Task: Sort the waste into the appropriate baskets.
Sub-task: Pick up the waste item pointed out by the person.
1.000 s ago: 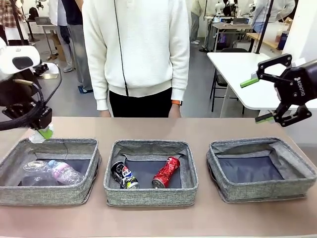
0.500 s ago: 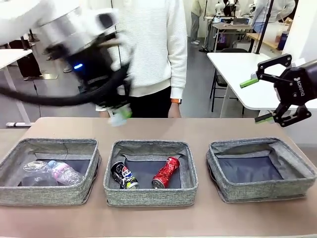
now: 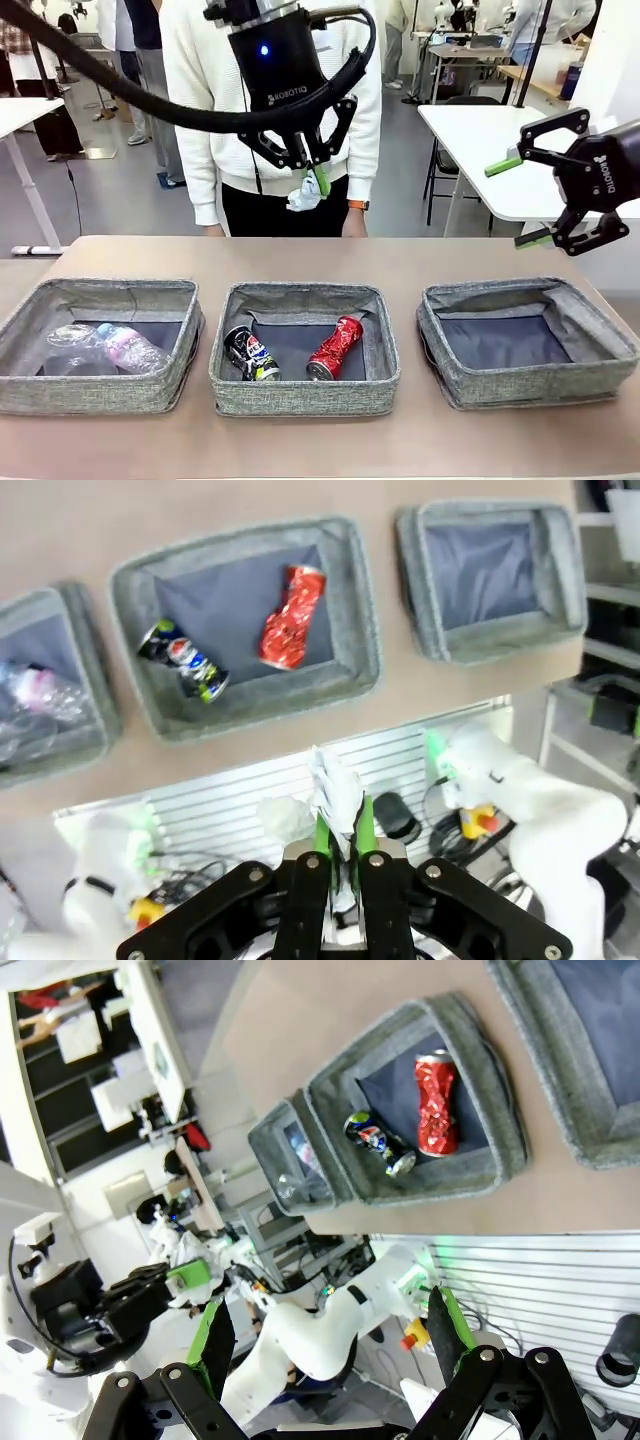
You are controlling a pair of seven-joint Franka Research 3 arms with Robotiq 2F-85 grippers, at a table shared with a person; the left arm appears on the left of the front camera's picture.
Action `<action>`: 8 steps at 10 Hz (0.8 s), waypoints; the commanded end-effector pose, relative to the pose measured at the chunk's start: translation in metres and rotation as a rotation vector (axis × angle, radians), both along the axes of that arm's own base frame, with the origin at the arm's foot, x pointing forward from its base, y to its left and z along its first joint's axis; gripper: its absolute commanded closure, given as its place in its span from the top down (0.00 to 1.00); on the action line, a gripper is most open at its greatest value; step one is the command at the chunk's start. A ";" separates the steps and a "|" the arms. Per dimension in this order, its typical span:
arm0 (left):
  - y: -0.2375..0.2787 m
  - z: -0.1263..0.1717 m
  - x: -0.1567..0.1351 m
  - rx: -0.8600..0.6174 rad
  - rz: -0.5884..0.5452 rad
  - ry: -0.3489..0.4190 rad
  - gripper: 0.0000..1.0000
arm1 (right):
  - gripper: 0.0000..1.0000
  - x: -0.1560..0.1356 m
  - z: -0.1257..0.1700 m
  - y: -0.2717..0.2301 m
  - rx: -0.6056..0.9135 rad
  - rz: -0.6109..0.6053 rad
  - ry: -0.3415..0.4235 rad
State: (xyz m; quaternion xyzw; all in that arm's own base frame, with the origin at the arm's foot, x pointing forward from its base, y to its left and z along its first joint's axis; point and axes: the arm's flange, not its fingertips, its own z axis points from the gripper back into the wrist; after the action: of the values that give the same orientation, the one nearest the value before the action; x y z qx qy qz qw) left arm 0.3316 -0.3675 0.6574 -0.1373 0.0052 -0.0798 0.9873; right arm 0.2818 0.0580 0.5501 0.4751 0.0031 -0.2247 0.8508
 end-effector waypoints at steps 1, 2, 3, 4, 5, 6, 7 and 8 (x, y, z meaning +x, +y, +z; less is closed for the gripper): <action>-0.005 0.030 -0.001 0.105 -0.030 0.031 0.07 | 1.00 0.003 0.001 0.000 0.017 0.013 -0.021; -0.004 0.040 0.001 0.143 -0.004 0.034 0.07 | 1.00 0.003 0.001 0.000 0.017 0.013 -0.021; -0.003 0.049 0.006 0.145 0.007 0.058 0.07 | 1.00 0.003 0.001 0.000 0.017 0.013 -0.021; 0.000 0.057 0.009 0.152 0.022 0.056 0.07 | 1.00 0.003 0.001 0.000 0.017 0.013 -0.021; 0.003 0.065 0.011 0.150 0.030 0.038 0.07 | 1.00 0.003 0.001 0.000 0.017 0.013 -0.021; 0.003 0.072 0.011 0.151 0.043 0.017 0.07 | 1.00 0.003 0.001 0.000 0.017 0.013 -0.021; 0.001 0.079 0.009 0.164 0.045 -0.014 0.07 | 1.00 0.003 0.001 0.000 0.017 0.013 -0.021; -0.001 0.085 0.007 0.177 0.045 -0.049 0.07 | 1.00 0.003 0.001 0.000 0.017 0.013 -0.021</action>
State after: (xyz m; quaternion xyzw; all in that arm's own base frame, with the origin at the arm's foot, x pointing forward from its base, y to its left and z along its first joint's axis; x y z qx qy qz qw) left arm 0.3416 -0.3607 0.7342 -0.0671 0.0007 -0.0687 0.9954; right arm 0.2818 0.0580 0.5501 0.4751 0.0033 -0.2247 0.8508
